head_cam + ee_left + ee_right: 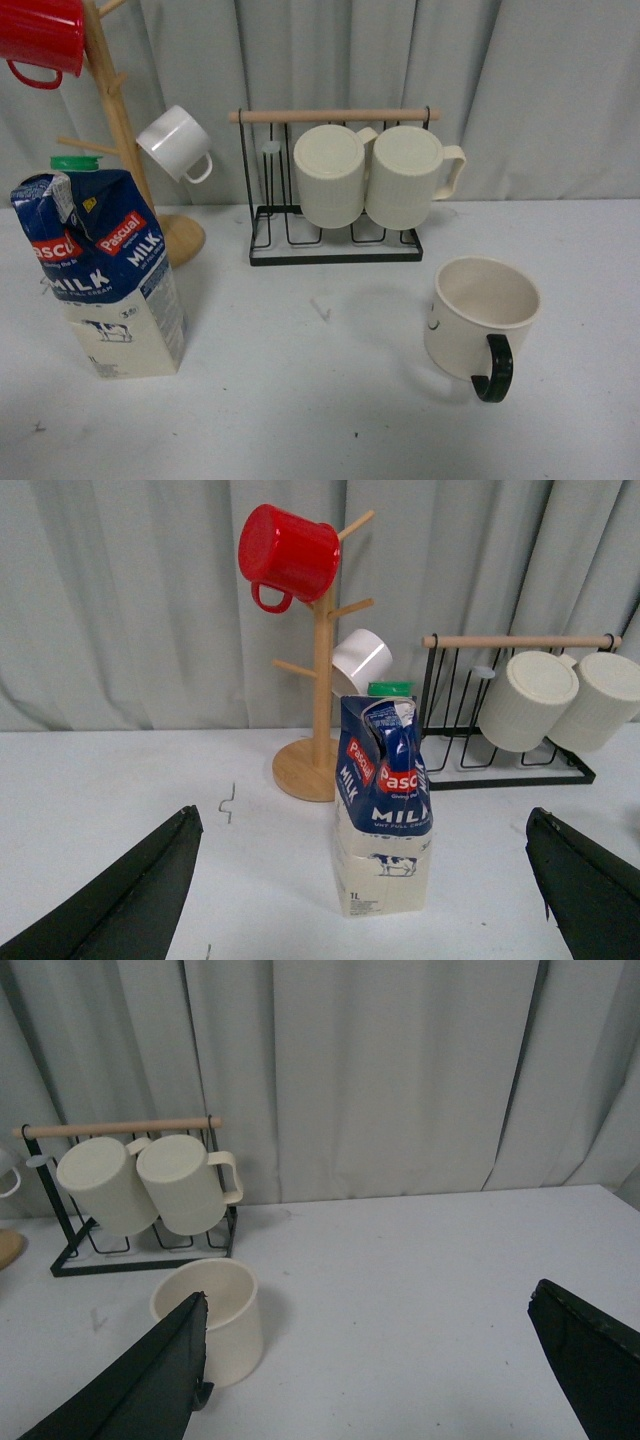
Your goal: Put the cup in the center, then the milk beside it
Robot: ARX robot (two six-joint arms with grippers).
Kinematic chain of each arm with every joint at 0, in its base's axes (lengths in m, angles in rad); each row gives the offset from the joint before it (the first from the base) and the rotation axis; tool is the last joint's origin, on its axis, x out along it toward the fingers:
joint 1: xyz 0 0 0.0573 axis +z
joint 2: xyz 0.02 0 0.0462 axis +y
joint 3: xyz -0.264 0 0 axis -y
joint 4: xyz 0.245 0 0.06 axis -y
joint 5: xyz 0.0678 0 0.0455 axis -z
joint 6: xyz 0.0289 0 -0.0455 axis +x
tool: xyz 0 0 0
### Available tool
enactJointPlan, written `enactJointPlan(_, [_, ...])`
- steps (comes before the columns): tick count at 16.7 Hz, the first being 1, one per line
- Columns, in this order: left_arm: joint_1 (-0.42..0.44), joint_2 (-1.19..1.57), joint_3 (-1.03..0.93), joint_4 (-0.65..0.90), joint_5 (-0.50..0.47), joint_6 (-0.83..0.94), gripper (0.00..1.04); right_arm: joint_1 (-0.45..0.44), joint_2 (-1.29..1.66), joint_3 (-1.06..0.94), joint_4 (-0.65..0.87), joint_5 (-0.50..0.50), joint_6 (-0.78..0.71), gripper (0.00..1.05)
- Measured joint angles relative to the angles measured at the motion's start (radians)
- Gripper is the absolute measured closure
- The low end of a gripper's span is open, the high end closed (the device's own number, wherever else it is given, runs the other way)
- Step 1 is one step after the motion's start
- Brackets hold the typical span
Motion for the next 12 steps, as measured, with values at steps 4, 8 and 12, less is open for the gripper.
enactJointPlan(4, [0.000,0.000,0.000,0.000,0.000,0.000,0.07,0.010,0.622,0.213,0.362,-0.200,0.084,0.06])
enactJointPlan(8, [0.000,0.000,0.000,0.000,0.000,0.000,0.07,0.064,1.273,0.598,0.457,-0.085,0.225,0.06])
enactJointPlan(12, [0.000,0.000,0.000,0.000,0.000,0.000,0.07,0.097,1.643,0.906,0.183,-0.069,0.358,0.06])
